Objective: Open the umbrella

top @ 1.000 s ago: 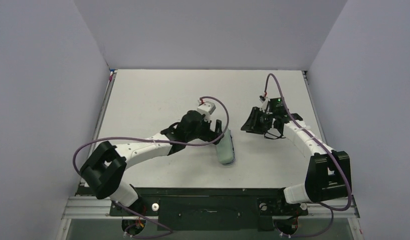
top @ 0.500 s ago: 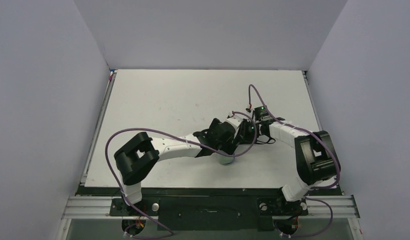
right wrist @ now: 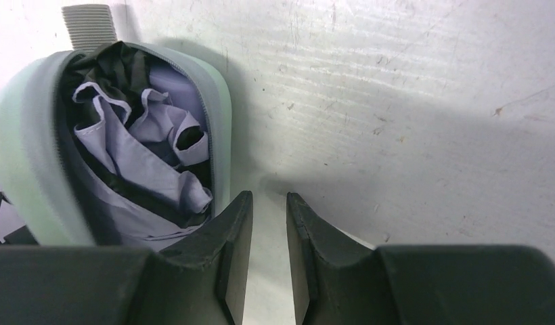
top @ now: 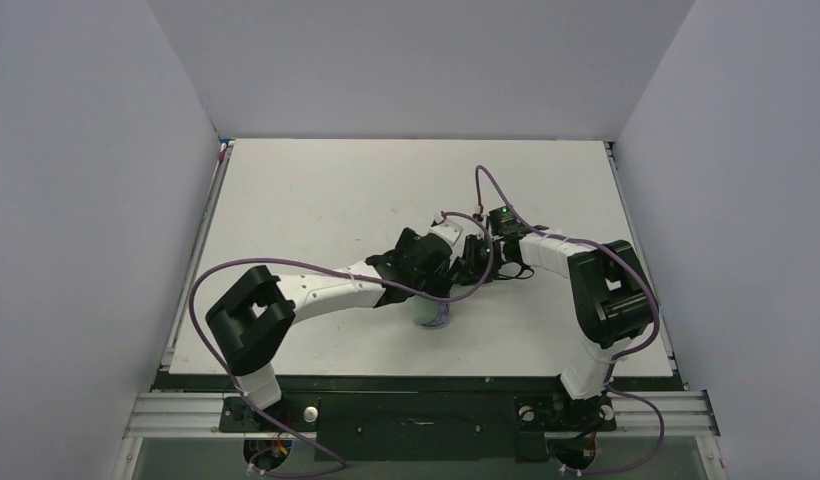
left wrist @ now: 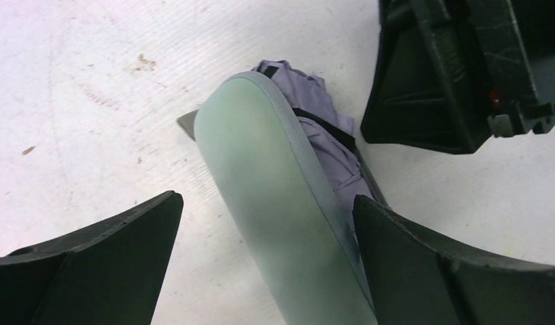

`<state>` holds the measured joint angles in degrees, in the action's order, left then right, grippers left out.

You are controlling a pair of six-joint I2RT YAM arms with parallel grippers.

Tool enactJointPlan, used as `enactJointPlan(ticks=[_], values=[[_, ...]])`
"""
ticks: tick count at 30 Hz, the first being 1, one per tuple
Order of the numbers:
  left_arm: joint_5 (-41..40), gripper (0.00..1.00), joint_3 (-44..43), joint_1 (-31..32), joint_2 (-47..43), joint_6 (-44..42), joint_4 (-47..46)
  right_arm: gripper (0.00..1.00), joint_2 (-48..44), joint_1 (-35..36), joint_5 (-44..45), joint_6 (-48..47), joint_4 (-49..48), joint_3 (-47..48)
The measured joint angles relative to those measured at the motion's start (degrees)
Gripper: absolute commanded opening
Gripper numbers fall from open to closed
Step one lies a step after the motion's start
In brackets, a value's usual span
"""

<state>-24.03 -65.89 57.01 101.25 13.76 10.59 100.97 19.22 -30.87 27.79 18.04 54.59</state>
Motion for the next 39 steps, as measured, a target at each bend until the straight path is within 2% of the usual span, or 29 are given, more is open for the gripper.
enactJointPlan(ticks=[7,9,13,15,19,20,22,24,30,34,39], values=[[1.8,0.99,2.4,-5.4,-4.9,0.2,2.0,0.21,0.9,0.7,1.2,-0.5,0.7,1.7],[2.4,0.94,3.8,-7.6,-6.0,0.2,2.6,0.22,0.9,1.0,1.6,-1.3,0.9,1.9],[5.2,0.77,6.9,-12.2,-7.0,0.5,3.3,0.24,0.7,1.1,1.8,-3.1,1.0,2.0],[7.1,0.66,8.6,-14.0,-7.0,1.2,3.5,0.29,0.3,1.1,2.1,-4.2,1.6,2.0],[12.7,0.41,11.0,-17.0,-7.0,3.4,3.1,0.44,-2.0,1.1,2.2,-6.4,4.3,2.0],[14.6,0.31,11.5,-17.7,-7.0,4.4,2.8,0.49,-3.0,1.1,2.2,-6.7,5.2,2.1],[18.2,0.2,12.6,-19.1,-7.0,6.3,1.9,0.54,-5.4,1.6,2.3,-7.6,7.4,2.8],[21.8,0.13,13.6,-20.5,-7.0,8.2,0.7,0.57,-7.6,2.8,3.1,-8.3,9.6,4.7],[28.6,0.12,15.2,-22.3,-7.0,13.7,-3.6,0.62,-13.0,12.9,8.1,-9.4,12.1,8.5],[31.5,0.12,15.4,-22.3,-7.0,16.6,-4.6,0.66,-12.8,18.1,13.8,-8.7,12.9,9.2],[33.6,0.09,15.5,-23.3,-7.0,19.4,-4.8,0.68,-10.7,21.2,22.4,-6.6,13.9,10.3]])
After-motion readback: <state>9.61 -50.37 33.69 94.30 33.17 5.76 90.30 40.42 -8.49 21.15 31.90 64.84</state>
